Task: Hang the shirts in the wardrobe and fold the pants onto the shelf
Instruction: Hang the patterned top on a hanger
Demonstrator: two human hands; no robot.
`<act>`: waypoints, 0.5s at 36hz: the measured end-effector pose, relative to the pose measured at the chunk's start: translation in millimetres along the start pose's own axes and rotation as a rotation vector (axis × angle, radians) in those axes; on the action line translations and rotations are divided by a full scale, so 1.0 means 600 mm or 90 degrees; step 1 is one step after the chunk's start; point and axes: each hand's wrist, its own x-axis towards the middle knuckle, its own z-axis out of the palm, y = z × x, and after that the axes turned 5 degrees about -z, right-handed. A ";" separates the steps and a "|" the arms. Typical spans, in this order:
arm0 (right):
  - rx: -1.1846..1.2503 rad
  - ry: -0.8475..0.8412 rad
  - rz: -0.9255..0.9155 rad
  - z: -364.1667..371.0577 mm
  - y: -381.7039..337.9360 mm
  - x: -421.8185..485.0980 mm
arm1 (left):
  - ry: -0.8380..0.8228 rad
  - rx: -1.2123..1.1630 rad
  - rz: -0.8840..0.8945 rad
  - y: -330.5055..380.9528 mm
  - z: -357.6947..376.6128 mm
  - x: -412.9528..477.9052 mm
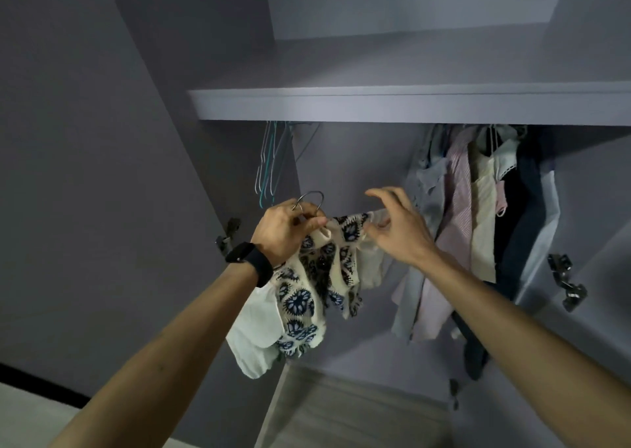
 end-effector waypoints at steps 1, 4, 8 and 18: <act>-0.035 -0.068 -0.024 -0.008 0.004 0.011 | -0.008 -0.006 0.015 0.003 -0.003 0.001; -0.155 -0.231 -0.099 -0.016 0.001 0.034 | -0.011 0.002 0.047 0.011 -0.007 0.002; -0.237 -0.240 -0.195 -0.016 -0.010 0.036 | -0.008 0.026 0.023 0.001 -0.009 -0.002; -0.321 -0.118 -0.218 0.007 0.025 0.005 | -0.042 0.148 -0.094 -0.056 -0.015 -0.036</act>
